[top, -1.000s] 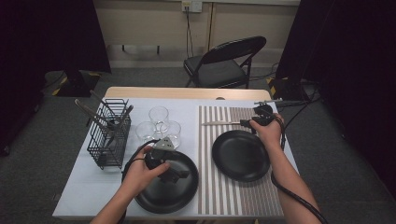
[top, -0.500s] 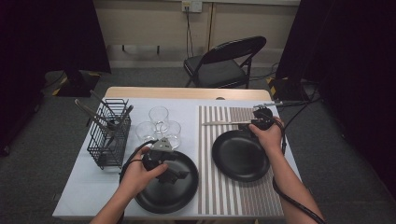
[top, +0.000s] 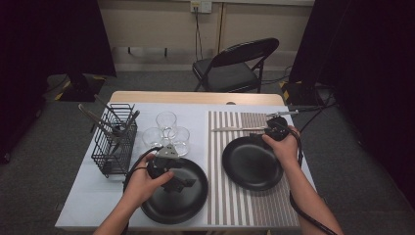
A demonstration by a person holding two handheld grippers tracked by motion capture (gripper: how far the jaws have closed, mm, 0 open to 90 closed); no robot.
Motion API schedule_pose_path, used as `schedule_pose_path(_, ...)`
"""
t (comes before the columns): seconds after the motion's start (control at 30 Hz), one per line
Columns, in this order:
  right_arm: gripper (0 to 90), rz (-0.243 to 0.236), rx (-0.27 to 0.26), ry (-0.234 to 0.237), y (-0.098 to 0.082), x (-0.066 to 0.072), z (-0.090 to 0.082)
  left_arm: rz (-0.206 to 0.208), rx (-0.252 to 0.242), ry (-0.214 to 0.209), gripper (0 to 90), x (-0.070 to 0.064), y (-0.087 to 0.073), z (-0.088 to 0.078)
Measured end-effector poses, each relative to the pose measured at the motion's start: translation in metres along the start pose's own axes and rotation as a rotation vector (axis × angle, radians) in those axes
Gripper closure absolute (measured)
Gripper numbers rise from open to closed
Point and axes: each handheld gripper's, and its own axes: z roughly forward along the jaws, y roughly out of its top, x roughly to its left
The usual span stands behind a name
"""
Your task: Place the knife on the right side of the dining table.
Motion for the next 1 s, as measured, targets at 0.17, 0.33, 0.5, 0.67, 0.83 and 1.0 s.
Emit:
schedule_pose_path(0.17,23.8,-0.014,0.005,0.002,-0.002,0.003,-0.003,-0.005,-0.002,0.002,20.9,0.000,-0.002,-0.002)
schedule_pose_path(0.33,23.5,-0.023,0.001,0.006,-0.006,0.006,-0.008,-0.008,-0.001,0.005,20.9,0.000,-0.004,-0.003)
schedule_pose_path(0.5,21.3,-0.018,-0.003,0.011,-0.013,0.007,-0.012,-0.013,-0.005,0.012,20.9,0.001,-0.006,-0.006)
schedule_pose_path(0.67,19.6,-0.029,-0.010,0.014,-0.018,0.007,-0.015,-0.024,-0.008,0.014,21.0,0.001,-0.007,-0.009)
schedule_pose_path(0.83,19.2,-0.018,-0.004,0.022,-0.023,0.009,-0.018,-0.026,-0.020,0.013,21.0,0.003,-0.010,-0.011)
schedule_pose_path(1.0,19.2,-0.041,-0.011,0.028,-0.025,0.014,-0.020,-0.031,-0.010,0.029,21.0,0.005,-0.012,-0.014)
